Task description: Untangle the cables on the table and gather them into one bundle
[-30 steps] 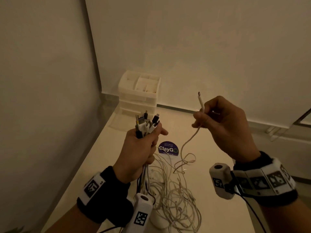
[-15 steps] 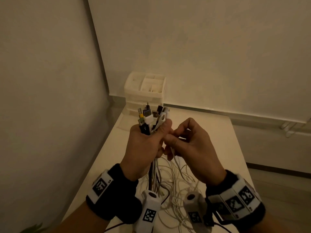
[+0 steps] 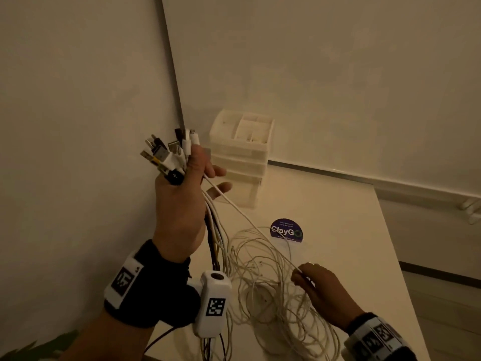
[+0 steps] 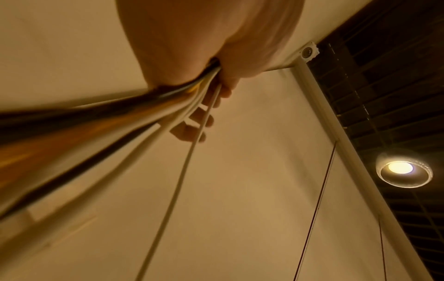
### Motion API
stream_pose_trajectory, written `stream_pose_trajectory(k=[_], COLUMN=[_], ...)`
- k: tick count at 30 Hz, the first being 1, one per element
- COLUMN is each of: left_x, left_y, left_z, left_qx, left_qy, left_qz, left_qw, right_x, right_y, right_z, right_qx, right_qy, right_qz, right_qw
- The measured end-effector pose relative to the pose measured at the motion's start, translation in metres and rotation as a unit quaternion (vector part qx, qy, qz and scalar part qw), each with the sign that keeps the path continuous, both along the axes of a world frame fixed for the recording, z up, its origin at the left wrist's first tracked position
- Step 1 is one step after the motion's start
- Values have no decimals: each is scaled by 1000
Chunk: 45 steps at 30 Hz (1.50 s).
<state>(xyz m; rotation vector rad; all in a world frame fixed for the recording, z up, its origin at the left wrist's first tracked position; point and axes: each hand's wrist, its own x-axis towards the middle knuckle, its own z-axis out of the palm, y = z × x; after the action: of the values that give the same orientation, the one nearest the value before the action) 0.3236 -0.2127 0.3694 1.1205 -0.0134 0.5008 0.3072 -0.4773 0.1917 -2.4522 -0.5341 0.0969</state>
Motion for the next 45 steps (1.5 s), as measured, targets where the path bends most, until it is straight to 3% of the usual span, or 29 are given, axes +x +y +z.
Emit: stream_pose_trajectory(k=[4,7,13,15,17,19,20,22,25,29,31,32,34,36,38,41,45], left_x=[-6,-9,-7,-6,-5,-5,-4,-3,-1,-2,-1,0,1,1,0,-5,-12], left_y=[0,8,25,28,31,36,39,43,34,12,6,5,4,6,14,33,55], left_z=[3,7,16,16,17,20,22,24,19,7,4,4,5,8,11,11,6], left_qx=[2,24,23,31,43,37,30,28,51,54,51,51,52,53,65,88,89], left_qy=[5,1,-3,6,7,-2,-6,-8,2,28,30,32,32,29,23,14,29], left_qz=[-41,-26,11,28,50,81,94,103,81,47,28,21,16,19,25,46,84], left_qw=[999,999,1000,999,998,996,995,994,995,997,998,998,998,998,997,995,992], right_x=[10,13,25,30,37,39,38,36,29,30,22,16,3,3,9,17,13], right_y=[-7,-20,-61,-79,-107,-144,-160,-173,-158,-128,-91,-65,-5,39,58,33,-32], right_z=[-20,-29,-38,-41,-55,-77,-89,-105,-93,-60,-34,-19,9,7,-8,-35,-38], right_qx=[-85,-46,50,94,126,101,71,-31,-146,-146,-101,-61,-11,-27,-71,-137,-54], right_qy=[44,70,131,154,178,212,234,282,255,105,-31,-57,26,145,176,150,198], right_qz=[23,3,-154,-250,-376,-475,-486,-456,-383,-360,-266,-189,-26,87,90,10,-81], right_qw=[995,996,978,951,901,848,839,844,876,915,958,978,999,985,978,979,975])
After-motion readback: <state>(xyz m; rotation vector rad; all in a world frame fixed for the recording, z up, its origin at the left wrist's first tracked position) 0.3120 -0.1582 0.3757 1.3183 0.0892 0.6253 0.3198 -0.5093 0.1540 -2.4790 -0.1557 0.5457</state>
